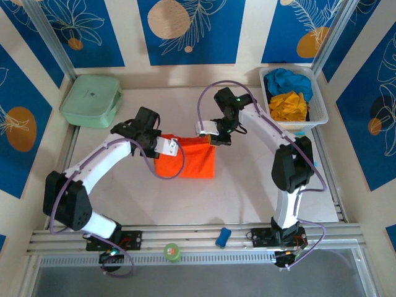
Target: Fold and stack the t-shirts
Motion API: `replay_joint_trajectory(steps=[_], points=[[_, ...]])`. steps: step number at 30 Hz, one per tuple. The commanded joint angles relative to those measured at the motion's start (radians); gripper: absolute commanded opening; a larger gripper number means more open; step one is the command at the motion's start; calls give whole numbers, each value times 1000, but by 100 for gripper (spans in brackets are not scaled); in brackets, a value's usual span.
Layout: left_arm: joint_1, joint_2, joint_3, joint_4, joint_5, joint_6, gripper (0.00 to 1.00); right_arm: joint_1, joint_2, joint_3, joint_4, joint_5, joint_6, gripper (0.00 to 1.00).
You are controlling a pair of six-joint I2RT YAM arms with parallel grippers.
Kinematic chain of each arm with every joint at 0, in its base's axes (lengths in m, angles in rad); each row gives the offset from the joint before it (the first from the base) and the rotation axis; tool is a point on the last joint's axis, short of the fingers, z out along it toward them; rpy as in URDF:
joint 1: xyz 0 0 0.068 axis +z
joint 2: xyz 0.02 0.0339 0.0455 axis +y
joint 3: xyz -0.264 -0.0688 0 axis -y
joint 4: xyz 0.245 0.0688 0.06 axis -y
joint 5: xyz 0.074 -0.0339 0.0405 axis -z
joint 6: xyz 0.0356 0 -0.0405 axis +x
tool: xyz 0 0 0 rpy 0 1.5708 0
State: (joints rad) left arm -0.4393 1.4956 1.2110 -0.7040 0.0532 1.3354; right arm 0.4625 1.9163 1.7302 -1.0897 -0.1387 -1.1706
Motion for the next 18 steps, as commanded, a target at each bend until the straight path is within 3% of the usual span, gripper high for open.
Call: replay_joint_trajectory(steps=[1,9,18], points=[[47,58,49,24,69,33,0,-24,78,97,-73,-64,-31,0],[102,209,116,118,102,52,0,-65,260,226,-56,-62,-6,0],[96,351,207,248,148,64,0,-87,344,183,66,-11,52,0]])
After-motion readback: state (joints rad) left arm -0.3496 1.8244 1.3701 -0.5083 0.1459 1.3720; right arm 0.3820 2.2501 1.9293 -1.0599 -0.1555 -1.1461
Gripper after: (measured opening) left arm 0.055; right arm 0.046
